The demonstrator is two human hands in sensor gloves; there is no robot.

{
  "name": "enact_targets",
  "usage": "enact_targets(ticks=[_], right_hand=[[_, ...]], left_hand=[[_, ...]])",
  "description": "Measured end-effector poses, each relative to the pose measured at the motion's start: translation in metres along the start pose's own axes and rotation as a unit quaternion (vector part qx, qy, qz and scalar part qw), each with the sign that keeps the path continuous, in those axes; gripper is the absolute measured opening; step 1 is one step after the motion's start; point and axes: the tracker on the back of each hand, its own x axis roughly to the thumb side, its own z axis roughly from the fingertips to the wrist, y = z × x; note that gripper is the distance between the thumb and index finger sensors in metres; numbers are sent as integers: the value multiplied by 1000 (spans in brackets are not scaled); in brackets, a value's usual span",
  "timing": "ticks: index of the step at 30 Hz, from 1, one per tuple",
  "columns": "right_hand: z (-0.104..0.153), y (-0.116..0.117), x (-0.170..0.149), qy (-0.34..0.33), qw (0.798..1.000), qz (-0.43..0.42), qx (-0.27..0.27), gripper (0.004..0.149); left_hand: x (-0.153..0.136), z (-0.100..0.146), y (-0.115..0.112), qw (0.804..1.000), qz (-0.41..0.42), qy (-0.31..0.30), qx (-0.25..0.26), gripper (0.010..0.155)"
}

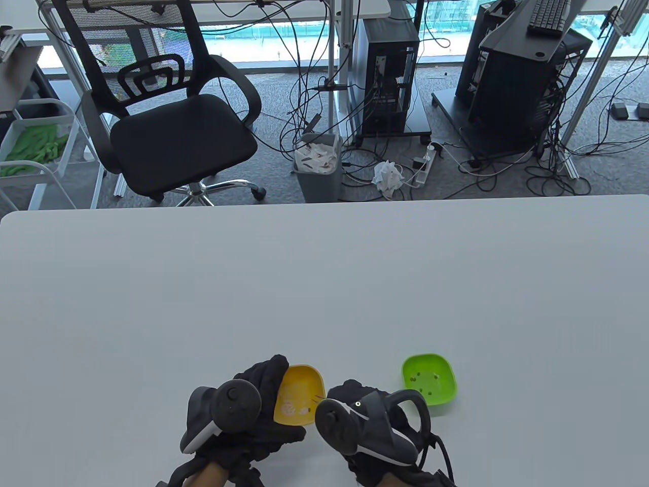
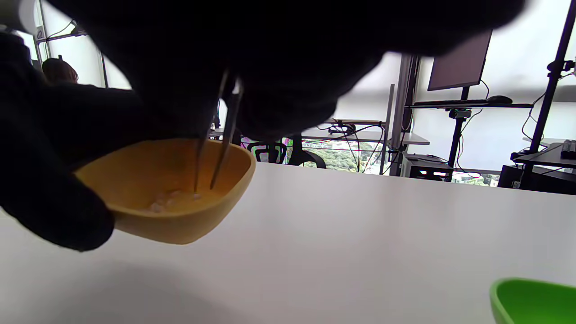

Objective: Pick mung beans with tweezers into small dish

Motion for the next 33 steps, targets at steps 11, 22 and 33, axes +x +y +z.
enact_targets(ticks=[11,22,33], right_hand=[[-13,6,17,-9,997,51,60,37],[-16,9,17,-9,996,53,68,36],[-11,7,8,-11,999,21,39,35]], left_hand=[[1,0,0,1000,-4,-6,0,120],[2,-1,-1,1000,-9,-7,-3,120],[2,-1,-1,1000,-6,-6,-1,120]])
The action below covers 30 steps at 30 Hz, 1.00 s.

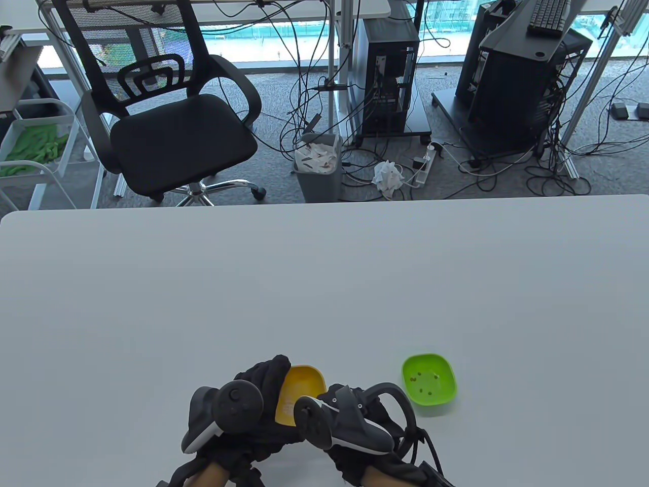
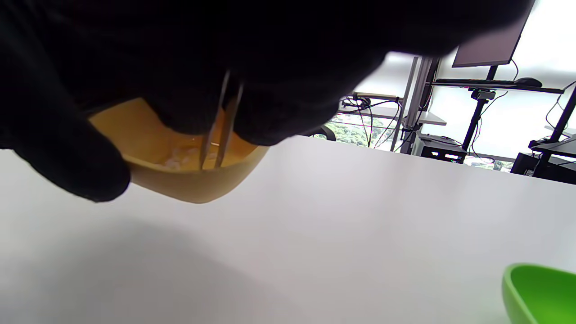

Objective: Pick mung beans with tweezers into small dish

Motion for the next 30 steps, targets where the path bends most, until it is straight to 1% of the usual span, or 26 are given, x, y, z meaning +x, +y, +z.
enact_targets(ticks=[3,6,8,10,13,17,21,25,30], right_hand=[[2,-3,-3,3,1000,-4,-8,35],[8,-12,-12,13,999,-17,-32,35],[17,-24,-31,40,996,-39,-65,35],[24,-31,-50,70,992,-55,-85,35],[37,-33,-92,136,982,-81,-105,35],[57,-17,-144,219,963,-110,-109,35],[66,9,-174,266,952,-123,-87,35],[64,31,-184,279,949,-129,-65,35],[63,46,-189,286,947,-137,-52,35]], left_hand=[[0,0,0,1000,0,0,-1,120],[0,0,0,1000,0,1,-1,120],[0,1,0,1000,3,2,1,120],[-1,1,1,1000,4,3,2,120],[-1,1,2,1000,6,3,3,120],[-1,1,1,1000,4,2,2,120],[-1,1,2,1000,3,2,3,120],[-1,1,1,1000,4,6,2,120],[-2,2,1,1000,7,9,0,120]])
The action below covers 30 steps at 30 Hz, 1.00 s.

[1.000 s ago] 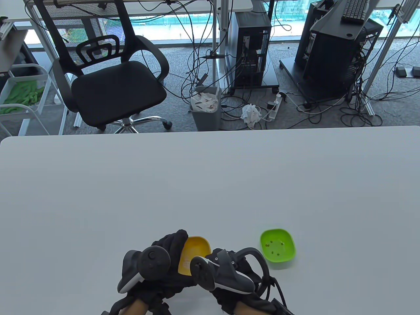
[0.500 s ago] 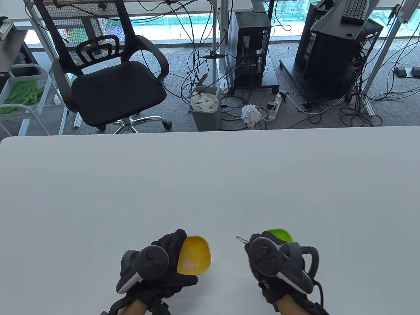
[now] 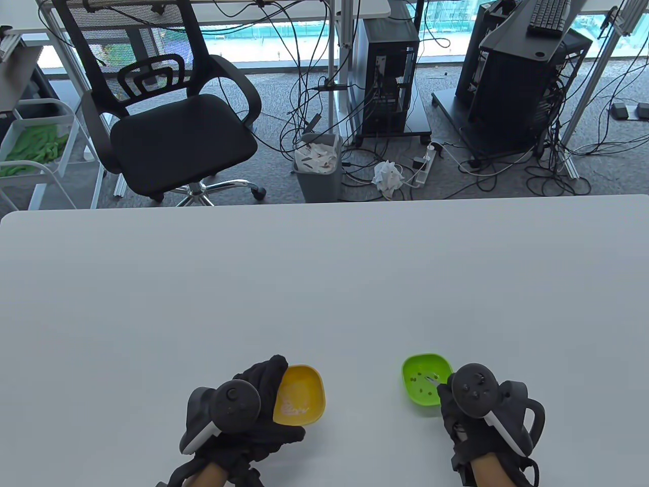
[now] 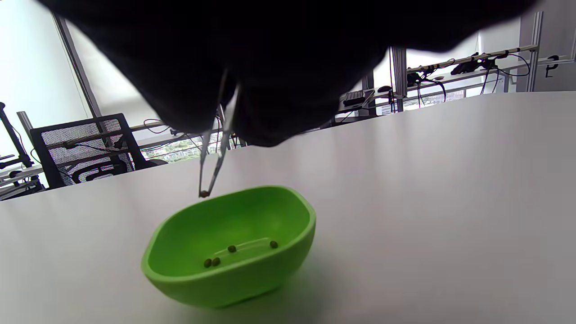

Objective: Pick mung beans with tweezers into small dish

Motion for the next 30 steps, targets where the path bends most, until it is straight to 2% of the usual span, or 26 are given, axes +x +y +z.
enact_targets(ticks=[17,22,25,30], right_hand=[[4,14,-8,1,999,-37,-10,37],[4,16,-10,-3,998,-58,-10,38],[5,15,-10,-5,998,-68,-13,38],[5,18,-10,-8,997,-76,-13,38]], left_hand=[[3,1,-1,999,10,-35,8,120],[3,-11,3,999,-6,-44,-1,119],[-2,-26,3,999,2,-32,-26,119],[-18,-51,-10,998,32,-3,-62,120]])
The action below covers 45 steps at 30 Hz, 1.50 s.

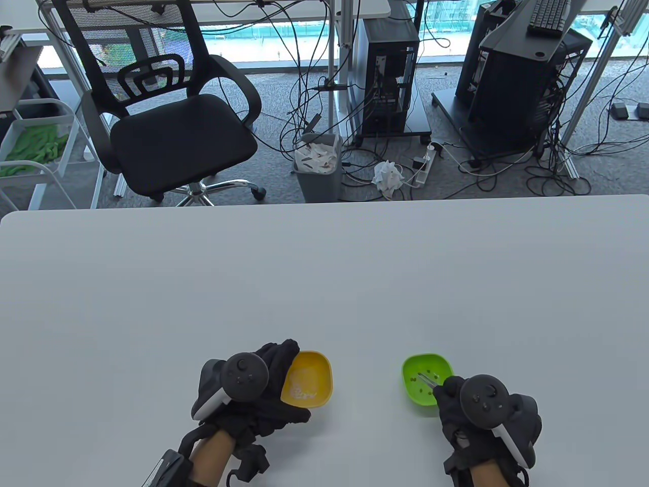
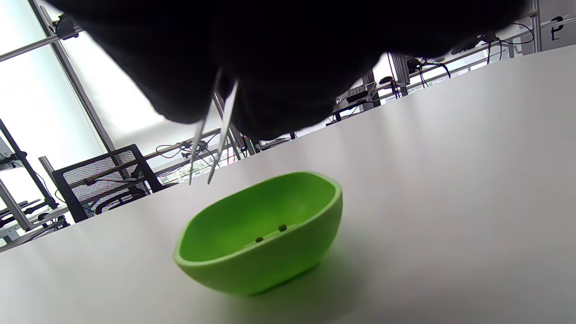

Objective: Pick mung beans with tweezers into small dish

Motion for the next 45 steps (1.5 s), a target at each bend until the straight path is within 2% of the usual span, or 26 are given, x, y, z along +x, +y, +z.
enact_targets(ticks=[3,9,15,26,33,38,41,45], right_hand=[[-1,3,0,-1,1000,-2,5,39],[-1,4,0,1,1000,-7,12,39],[-2,5,0,-2,1000,-11,17,39],[-3,7,-1,0,1000,-19,20,39],[-3,7,-1,2,999,-27,21,39],[-3,6,-1,2,999,-35,17,40],[-2,5,-2,1,999,-41,12,40],[-2,5,-2,0,999,-48,10,40]], left_hand=[[-6,-11,-7,999,-22,16,-20,120],[-18,-22,-13,998,11,36,-48,119],[-27,-25,-17,997,-3,48,-64,118],[-36,-28,-17,994,18,57,-90,117],[-32,-24,-16,995,-1,52,-81,120],[-20,-12,-8,997,-37,37,-65,120],[-11,-1,-2,997,-52,29,-39,113],[10,22,6,997,-53,54,9,98]])
